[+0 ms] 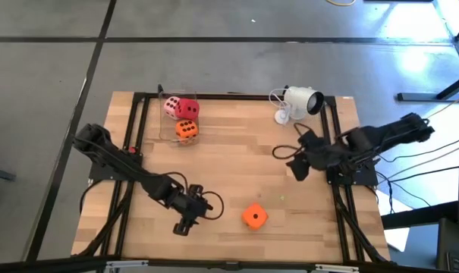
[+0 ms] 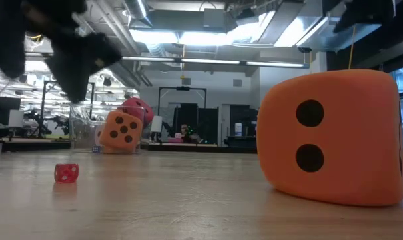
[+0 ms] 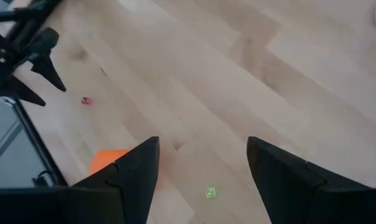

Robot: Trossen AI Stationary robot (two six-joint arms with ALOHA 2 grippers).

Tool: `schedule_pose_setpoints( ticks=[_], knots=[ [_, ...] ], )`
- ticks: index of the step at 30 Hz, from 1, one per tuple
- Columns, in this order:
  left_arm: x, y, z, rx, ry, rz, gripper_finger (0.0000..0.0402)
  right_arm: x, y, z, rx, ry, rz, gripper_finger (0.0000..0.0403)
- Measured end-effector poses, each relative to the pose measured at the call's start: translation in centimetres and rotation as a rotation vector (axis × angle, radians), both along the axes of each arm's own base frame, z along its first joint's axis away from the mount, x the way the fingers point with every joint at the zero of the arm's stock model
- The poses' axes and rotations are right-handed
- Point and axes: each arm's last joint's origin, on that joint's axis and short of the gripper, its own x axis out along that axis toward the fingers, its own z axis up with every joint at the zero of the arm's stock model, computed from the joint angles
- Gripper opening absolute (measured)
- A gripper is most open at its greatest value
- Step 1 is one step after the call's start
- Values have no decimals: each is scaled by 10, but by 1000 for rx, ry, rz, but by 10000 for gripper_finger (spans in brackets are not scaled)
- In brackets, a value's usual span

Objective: Pick & Place Dice
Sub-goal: Put the small red dice into the transparent bin

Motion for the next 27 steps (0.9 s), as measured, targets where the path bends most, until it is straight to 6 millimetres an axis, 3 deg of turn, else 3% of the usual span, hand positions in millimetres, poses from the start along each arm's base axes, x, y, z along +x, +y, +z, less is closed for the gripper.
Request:
schedule_pose_setpoints(
  ticks=[7, 15, 27],
  knots=[
    [10, -6, -29, 85, 40, -75, 235, 4, 12, -26, 47, -15, -5, 242],
    [16, -7, -50, 224, 42, -154, 235, 4, 17, -25, 41, -54, -24, 242],
    [23, -11, -58, 275, -10, -272, 221, 4, 20, -25, 48, -60, -19, 242]
  ],
)
